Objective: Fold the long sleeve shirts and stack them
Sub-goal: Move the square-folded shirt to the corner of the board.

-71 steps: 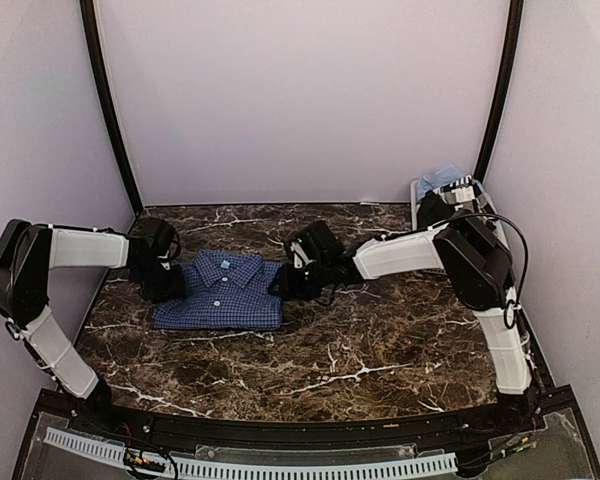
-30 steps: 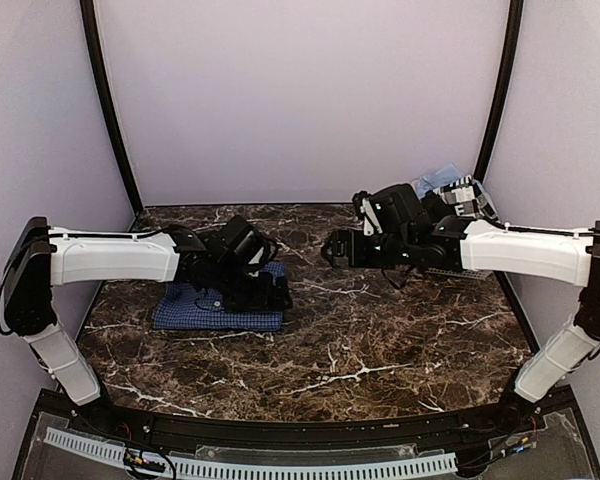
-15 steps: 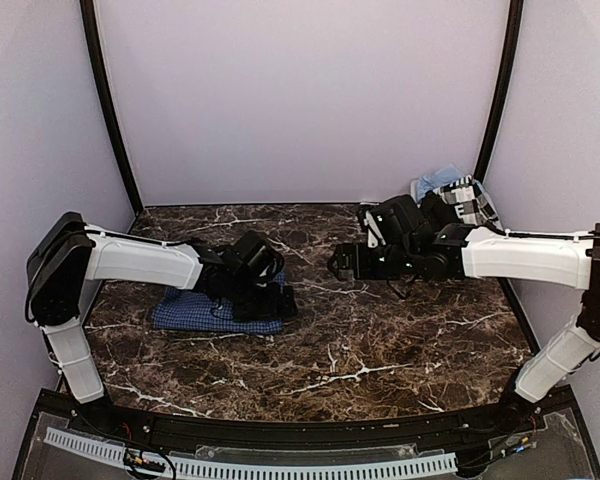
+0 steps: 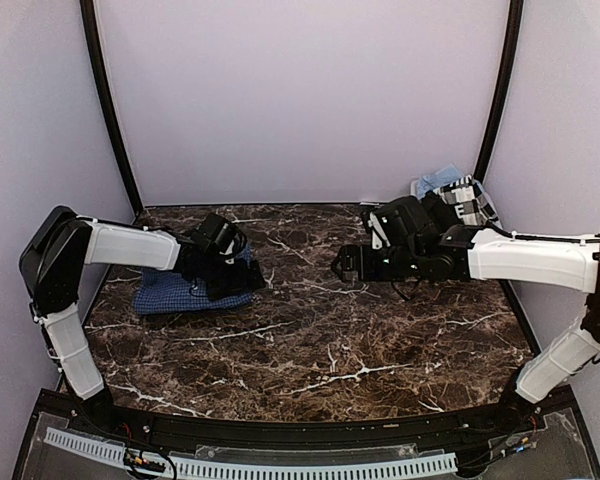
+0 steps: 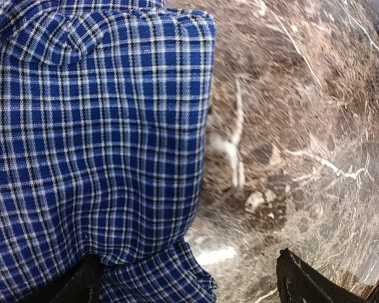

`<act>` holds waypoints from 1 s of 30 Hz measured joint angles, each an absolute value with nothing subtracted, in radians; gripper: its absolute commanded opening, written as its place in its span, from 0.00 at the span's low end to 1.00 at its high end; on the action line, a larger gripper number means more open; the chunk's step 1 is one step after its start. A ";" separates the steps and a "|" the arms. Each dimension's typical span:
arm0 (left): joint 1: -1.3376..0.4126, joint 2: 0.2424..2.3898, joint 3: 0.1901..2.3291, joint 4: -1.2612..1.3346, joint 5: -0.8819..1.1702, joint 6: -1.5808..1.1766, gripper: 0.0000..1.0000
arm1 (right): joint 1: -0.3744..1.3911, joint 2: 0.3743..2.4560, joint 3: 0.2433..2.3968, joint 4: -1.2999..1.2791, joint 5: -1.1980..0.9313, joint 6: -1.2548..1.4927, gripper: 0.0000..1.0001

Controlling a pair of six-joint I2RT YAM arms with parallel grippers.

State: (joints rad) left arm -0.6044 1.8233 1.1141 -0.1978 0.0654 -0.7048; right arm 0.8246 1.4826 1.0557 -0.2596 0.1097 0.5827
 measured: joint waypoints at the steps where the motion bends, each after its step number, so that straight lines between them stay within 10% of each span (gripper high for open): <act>1: -0.582 1.823 1.113 -0.196 0.070 -0.691 0.95 | 0.825 1.483 1.056 -0.262 0.110 0.583 0.99; 30: -0.176 1.833 1.279 -0.508 0.171 -0.269 0.97 | 0.819 1.420 0.979 -0.278 0.107 0.577 0.99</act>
State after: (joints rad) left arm -0.1764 1.8328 1.2793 -0.5079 0.1711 -0.2687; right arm 0.8188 1.4200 0.9791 -0.2783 0.1066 0.5774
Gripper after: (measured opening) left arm 0.971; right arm 0.986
